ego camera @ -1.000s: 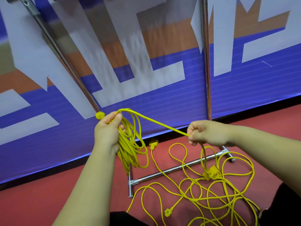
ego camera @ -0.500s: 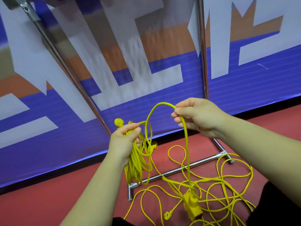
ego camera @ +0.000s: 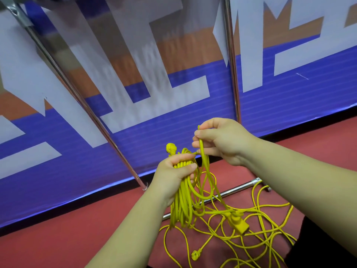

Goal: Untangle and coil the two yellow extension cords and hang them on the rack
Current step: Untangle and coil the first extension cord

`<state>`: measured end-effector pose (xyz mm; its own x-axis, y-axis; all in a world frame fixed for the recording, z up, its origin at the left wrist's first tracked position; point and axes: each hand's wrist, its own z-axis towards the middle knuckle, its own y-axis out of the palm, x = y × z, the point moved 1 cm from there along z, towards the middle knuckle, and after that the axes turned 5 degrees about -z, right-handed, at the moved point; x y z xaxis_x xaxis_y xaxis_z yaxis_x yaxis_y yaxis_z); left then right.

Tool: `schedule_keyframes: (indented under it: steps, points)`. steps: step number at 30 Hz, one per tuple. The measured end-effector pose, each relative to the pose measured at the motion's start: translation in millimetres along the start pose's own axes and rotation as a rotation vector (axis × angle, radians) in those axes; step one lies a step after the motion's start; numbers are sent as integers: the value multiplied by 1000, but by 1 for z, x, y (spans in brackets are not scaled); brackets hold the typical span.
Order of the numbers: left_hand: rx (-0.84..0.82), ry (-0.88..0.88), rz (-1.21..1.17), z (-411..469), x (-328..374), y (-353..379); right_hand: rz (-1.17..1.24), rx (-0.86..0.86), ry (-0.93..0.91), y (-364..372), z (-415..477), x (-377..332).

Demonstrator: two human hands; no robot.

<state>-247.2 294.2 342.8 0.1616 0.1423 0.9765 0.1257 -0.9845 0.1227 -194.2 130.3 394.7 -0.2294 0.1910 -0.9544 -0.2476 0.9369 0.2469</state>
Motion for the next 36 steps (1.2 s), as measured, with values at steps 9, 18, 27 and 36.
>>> schedule_keyframes:
  steps: [9,18,27,36]
  points:
    - [42,26,-76,7,2,5,-64,-4,3,-15,10,-7]
    - [142,134,-216,16,23,-23,-315,77,101,-51,22,5]
    - [281,29,18,20,-4,-34,-487,112,124,-57,40,53]
    - [292,-82,88,25,-40,-51,-700,-51,162,-62,51,114]
